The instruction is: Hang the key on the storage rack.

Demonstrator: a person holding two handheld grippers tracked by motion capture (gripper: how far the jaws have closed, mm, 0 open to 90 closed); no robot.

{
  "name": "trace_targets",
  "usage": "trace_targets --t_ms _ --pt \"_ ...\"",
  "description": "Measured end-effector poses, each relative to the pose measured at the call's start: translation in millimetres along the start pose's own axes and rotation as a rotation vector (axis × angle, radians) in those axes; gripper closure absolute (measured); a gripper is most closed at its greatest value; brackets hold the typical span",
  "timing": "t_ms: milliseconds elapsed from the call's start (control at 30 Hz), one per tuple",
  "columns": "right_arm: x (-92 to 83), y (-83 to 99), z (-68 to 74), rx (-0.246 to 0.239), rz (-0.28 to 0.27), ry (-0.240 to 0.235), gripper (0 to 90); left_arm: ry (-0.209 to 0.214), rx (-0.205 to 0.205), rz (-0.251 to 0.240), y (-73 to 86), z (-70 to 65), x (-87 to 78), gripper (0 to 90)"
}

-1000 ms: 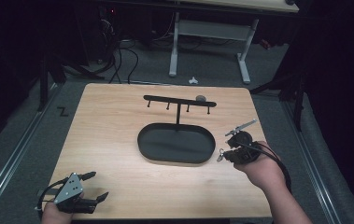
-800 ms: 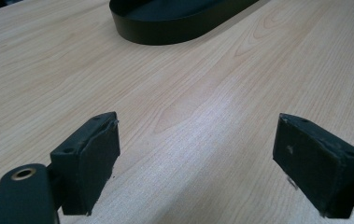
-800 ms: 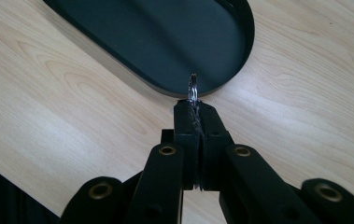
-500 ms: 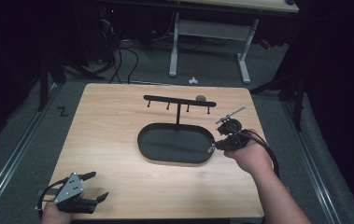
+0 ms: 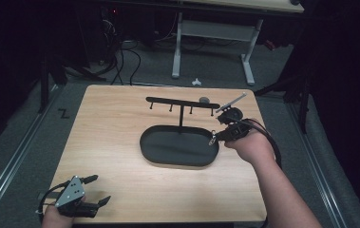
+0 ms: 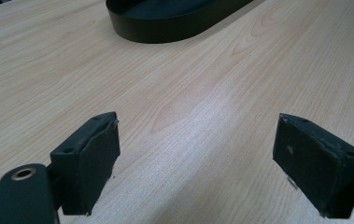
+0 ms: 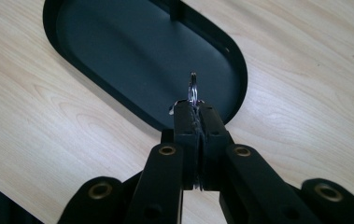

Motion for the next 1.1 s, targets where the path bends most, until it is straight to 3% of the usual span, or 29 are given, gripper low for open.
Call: trace_targets --t_ms 533,933,1100 --pt "-20.0 -27.5 -4.6 0.028 -0.027 0.007 88.3 0.003 0.003 0.004 0.3 -0.5 0.4 15.3" --pt "-14.0 -46.5 -6.4 0.033 -0.013 0.010 88.3 0.004 -0.003 0.001 1.2 -0.1 -0.3 15.3" --pt "-11.4 -50.4 -13.3 0.060 -0.008 0.001 88.2 0.005 -0.006 0.003 2.1 -0.2 -0.5 15.3"
Point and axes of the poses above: each handheld gripper's, and its own axes: x roughly forward along the jaws, y roughly out of its underside, z roughly to its left, the point moved 6 cm from there along x, roughly forward along the jaws, and after that the axes turned 7 degrees about z, right-handed, at the moved point
